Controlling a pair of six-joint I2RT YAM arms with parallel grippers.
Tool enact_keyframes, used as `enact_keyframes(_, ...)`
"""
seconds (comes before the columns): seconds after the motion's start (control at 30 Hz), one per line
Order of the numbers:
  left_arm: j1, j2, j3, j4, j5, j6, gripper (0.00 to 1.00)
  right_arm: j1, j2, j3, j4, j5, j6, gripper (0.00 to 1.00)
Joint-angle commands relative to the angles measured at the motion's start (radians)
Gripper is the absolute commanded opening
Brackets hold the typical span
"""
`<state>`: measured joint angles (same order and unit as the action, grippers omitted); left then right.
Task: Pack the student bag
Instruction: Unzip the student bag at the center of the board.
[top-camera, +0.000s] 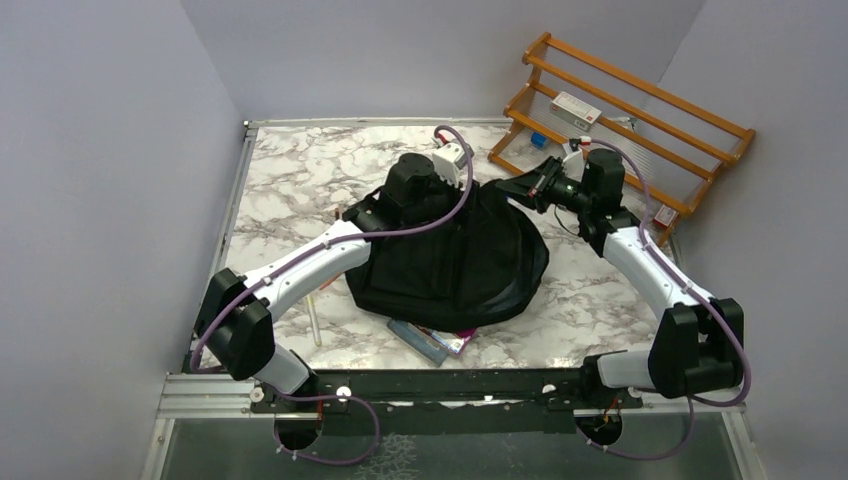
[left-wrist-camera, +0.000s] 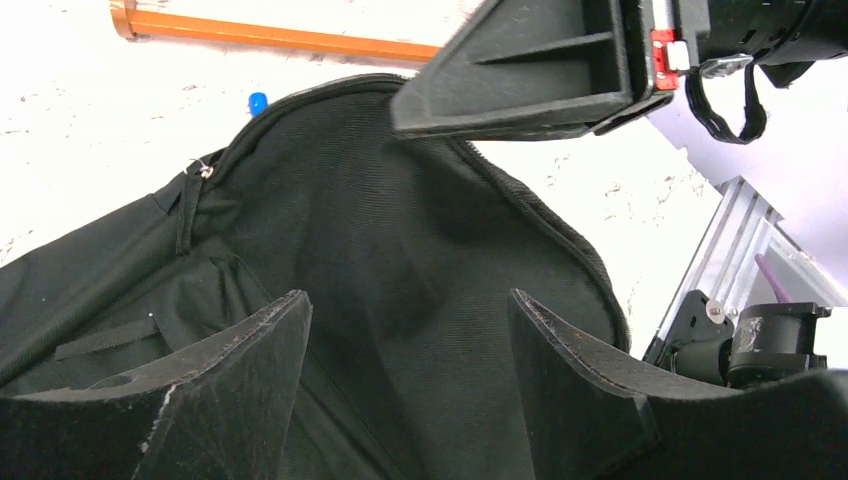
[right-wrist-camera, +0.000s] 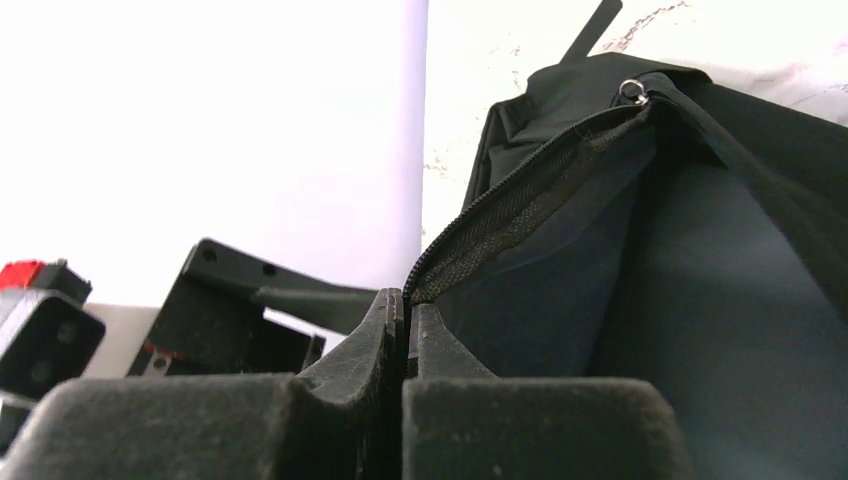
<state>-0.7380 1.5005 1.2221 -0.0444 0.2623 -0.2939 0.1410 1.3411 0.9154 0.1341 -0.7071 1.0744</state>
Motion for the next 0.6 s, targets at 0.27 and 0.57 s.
enact_keyframes(0.27, -0.134, 0.003, 0.152, -0.11, -0.241, -0.022, 0.82, 0.13, -0.119, 0.034, -0.045, 0.443, 0.196, 0.01)
enact_keyframes(0.57, -0.205, 0.024, 0.22, -0.228, -0.398, -0.006, 0.83, 0.23, -0.083, 0.133, -0.201, 0.64, 0.37, 0.01)
